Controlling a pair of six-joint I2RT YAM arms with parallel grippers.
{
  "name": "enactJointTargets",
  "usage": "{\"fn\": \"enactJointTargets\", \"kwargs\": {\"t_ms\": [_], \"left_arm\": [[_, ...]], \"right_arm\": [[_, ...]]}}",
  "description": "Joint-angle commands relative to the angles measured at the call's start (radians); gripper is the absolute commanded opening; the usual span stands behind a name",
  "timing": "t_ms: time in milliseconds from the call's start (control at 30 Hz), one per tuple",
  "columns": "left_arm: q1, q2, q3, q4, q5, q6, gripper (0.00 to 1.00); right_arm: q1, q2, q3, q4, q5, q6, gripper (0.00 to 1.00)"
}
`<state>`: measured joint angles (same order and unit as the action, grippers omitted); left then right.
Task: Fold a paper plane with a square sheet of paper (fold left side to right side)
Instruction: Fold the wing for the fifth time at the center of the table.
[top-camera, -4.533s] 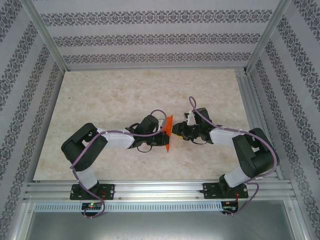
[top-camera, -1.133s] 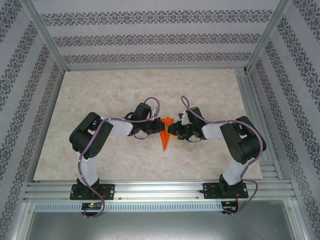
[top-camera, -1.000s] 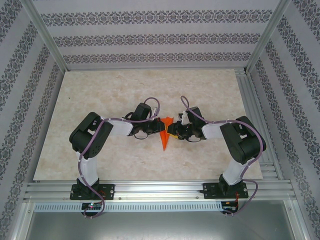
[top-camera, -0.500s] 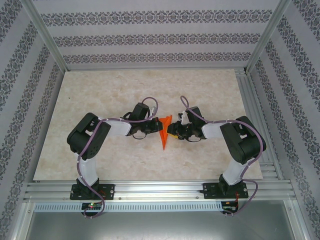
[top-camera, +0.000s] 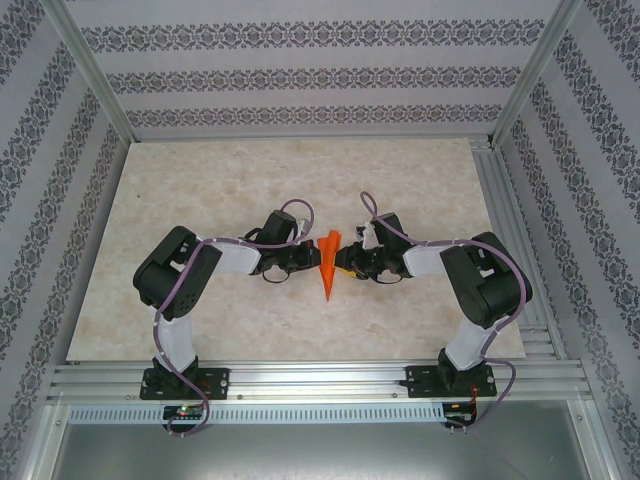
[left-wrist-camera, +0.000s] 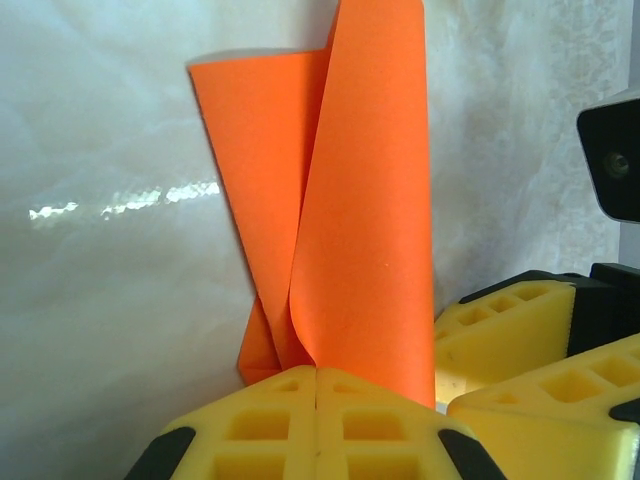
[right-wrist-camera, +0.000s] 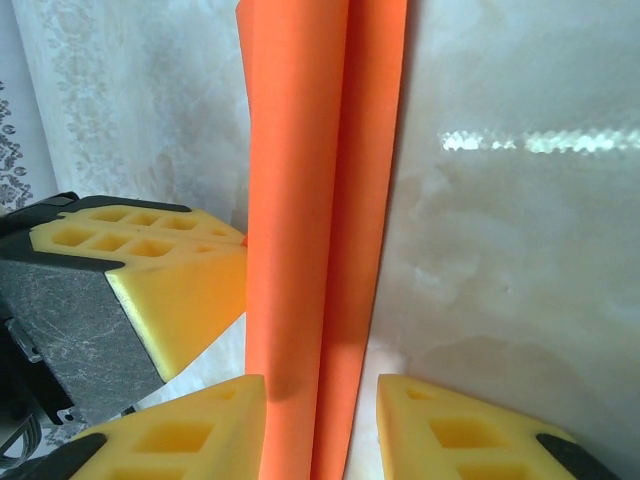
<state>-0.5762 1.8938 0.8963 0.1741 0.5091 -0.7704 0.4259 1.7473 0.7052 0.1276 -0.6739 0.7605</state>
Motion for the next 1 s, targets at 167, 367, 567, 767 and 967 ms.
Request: {"fn": "enactJointTargets", "kwargs": {"t_ms": [167,367,567,767,967], "left_arm": [[0.012,-0.006,-0.012,0.001,-0.017,0.020,0.00],[0.012,0.000,0.000,0.000,-0.011,0.023,0.00],[0.011,0.003,0.010,-0.017,-0.017,0.030,0.00],[0.011,0.009,0.012,-0.012,-0.018,0.026,0.00],[0.012,0.014,0.023,0.001,-0.011,0.015,0.00]], "right_arm": [[0.012,-0.006,0.016,-0.020,0.011,-0.021,0.35],[0.011,-0.037,0.020,-0.023,0.000,-0.016,0.35],[0.011,-0.107,-0.006,-0.004,-0.051,0.019,0.31],[0.028,-0.201,-0.114,0.066,-0.106,0.100,0.25],[0.087,-0.194,-0.161,0.157,-0.102,0.161,0.21]]}}
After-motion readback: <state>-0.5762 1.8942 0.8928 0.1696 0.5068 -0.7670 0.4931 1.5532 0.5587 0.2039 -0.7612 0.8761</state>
